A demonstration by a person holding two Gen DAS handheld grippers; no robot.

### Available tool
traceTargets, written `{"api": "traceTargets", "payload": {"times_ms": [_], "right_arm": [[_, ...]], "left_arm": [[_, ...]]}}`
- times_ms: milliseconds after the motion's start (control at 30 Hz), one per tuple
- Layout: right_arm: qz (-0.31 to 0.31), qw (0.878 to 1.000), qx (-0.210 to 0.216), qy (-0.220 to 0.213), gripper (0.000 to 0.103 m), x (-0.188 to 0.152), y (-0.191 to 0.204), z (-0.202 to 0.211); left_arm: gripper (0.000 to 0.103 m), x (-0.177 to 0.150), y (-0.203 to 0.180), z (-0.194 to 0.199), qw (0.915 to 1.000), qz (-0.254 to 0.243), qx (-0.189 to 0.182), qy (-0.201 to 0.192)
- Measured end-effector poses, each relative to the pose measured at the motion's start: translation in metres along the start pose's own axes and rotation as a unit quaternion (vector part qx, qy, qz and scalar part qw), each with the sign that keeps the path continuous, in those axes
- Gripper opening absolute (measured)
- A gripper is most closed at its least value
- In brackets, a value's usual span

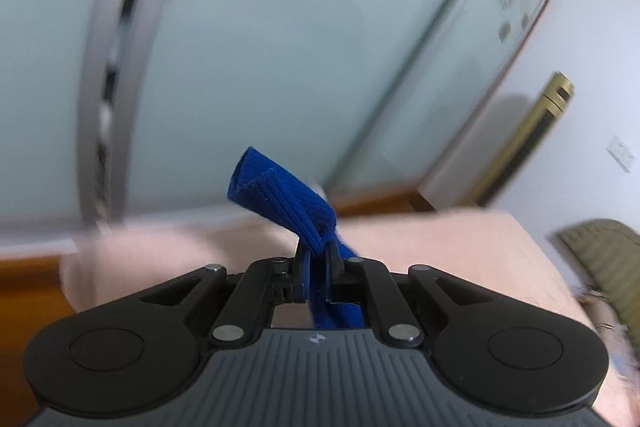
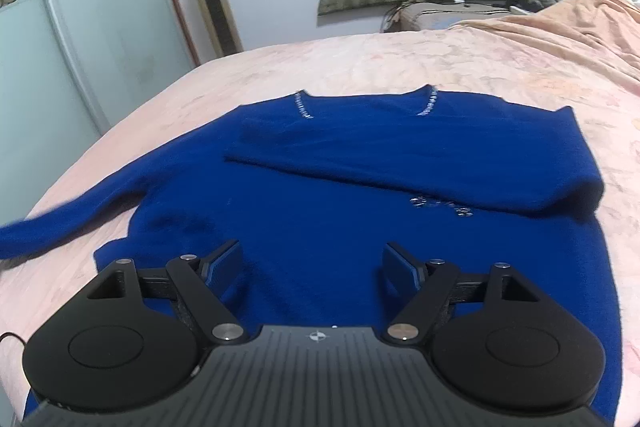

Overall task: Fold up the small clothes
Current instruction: 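Grasp the other sleeve cuff with the left tool, then carry the sleeve across the sweater front and open the left tool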

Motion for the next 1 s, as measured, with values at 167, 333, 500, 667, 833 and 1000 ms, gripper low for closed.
{"api": "traceTargets", "payload": {"times_ms": [167,333,500,667,833,1000], "right_arm": [[-0.013,1.000,-0.006,0.002,0.080,-0.002,-0.012,0.001],[-0.025,1.000,-0.011,0.002,0.081,-0.001,-0.023,0.001],[-0.036,0.999,-0.017,-0.003,0.081,-0.002,-0.031,0.005],[-0.048,0.998,-0.028,-0.009,0.081,-0.002,-0.042,0.009],[-0.063,0.997,-0.041,-0.020,0.081,0.000,-0.054,0.015],[-0.081,0.994,-0.064,-0.036,0.082,-0.001,-0.071,0.027]], "left_arm": [[0.006,0.002,-0.048,0.007,0.9972,-0.048,0.026,-0.051],[0.006,-0.029,-0.164,0.003,0.9752,-0.214,-0.030,-0.048],[0.006,-0.076,-0.260,0.000,0.9368,-0.332,-0.107,-0.024],[0.006,-0.136,-0.317,0.011,0.8887,-0.423,-0.176,0.007],[0.006,-0.198,-0.363,0.013,0.8337,-0.494,-0.241,0.053],[0.006,-0.253,-0.377,0.000,0.7964,-0.522,-0.274,0.137]]}}
Point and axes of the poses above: each gripper's, at about its wrist camera, not at the fingertips, and z roughly against the way its jaws point, y to its left, x to its top, the point moved 1 cm from there along -z, roughly the way its jaws point, and after that the axes turned 12 degrees about y, right-handed, at the moved point
